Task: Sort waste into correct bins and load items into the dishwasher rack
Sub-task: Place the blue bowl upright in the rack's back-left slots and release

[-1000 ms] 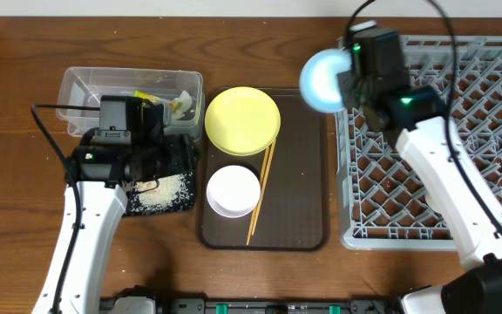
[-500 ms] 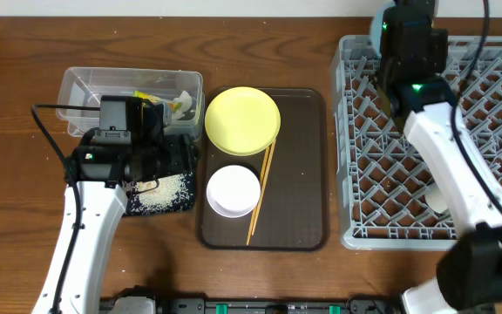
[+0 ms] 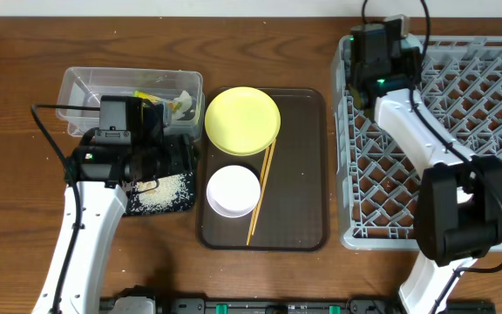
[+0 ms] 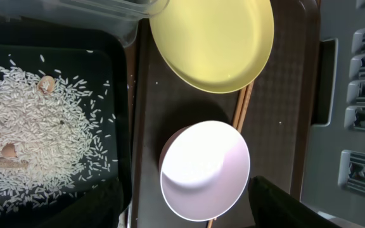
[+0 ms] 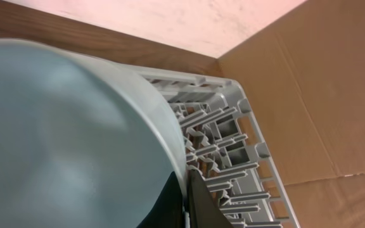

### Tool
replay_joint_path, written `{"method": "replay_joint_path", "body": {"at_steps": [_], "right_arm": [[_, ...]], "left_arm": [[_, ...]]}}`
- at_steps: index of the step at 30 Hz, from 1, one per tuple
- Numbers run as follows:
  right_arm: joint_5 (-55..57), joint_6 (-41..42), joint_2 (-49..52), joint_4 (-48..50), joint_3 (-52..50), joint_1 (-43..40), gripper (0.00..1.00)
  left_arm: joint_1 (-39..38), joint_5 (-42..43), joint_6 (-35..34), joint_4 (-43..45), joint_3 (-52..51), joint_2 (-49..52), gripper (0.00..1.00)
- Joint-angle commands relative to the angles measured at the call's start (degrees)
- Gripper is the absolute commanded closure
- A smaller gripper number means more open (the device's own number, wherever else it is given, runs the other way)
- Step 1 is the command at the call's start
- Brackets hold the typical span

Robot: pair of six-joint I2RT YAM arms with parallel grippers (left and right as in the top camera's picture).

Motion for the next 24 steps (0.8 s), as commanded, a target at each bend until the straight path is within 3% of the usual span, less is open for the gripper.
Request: {"method": "replay_joint_path", "body": {"at_steps": [1,6,10,17,20,23,24], "right_arm": [[-0.1,-0.3,1.4,-0.8,0.3,2.3,0.99],[-0.4,0.8,1.4,-5.4,0.3,3.6,0.99],[-2.4,7.6,1.3,-13.0,0.3,4.3,0.99],[-23.1,20.7,-1.0,-26.8,0.3,4.9,0.96],[-27.2,20.9,-3.9,-29.4,0.3,5.0,0.85],[-28.0,20.9,-8.0,-31.2,0.3,5.0,0.58],[-28.0,20.9,-9.8,-31.5,0.3,5.0,0.54]], "left_arm": [[0.2,-0.3,0.8,-0.2,0.4,0.2,0.34],[0.2,-0.3,0.8,-0.2,0.4,0.2,0.34],[0.2,-0.3,0.8,-0.2,0.4,0.2,0.34],[0.2,-0.3,0.8,-0.2,0.4,0.2,0.34],[0.2,-0.3,0.8,-0.2,0.4,0.2,0.34],[0.2,-0.3,0.8,-0.2,0.4,0.2,0.34],[0.2,-0.3,0.8,-0.2,0.4,0.2,0.33]]}}
